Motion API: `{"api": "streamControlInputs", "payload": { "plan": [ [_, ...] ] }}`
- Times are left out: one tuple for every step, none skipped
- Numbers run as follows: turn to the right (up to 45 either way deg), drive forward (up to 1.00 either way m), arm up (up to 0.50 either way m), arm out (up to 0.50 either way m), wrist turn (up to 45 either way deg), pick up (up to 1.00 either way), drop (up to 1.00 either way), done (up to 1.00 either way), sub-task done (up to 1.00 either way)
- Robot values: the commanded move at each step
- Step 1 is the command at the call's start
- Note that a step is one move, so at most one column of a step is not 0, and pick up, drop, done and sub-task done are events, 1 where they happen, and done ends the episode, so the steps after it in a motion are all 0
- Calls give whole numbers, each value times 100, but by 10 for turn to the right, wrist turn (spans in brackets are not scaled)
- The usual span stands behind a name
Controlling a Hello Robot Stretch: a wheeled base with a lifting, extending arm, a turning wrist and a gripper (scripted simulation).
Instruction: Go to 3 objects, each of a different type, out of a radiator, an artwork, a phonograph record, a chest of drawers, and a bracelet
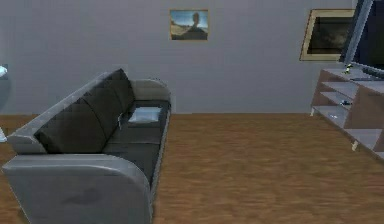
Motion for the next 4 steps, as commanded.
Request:
{"api": "streamControlInputs", "payload": {
  "plan": [
    [-450, 0, 0, 0, 0, 0, 0, 0, 0],
    [-450, 0, 0, 0, 0, 0, 0, 0, 0],
    [-450, 0, 0, 0, 0, 0, 0, 0, 0],
    [-120, 0, 0, 0, 0, 0, 0, 0, 0]
  ]
}}
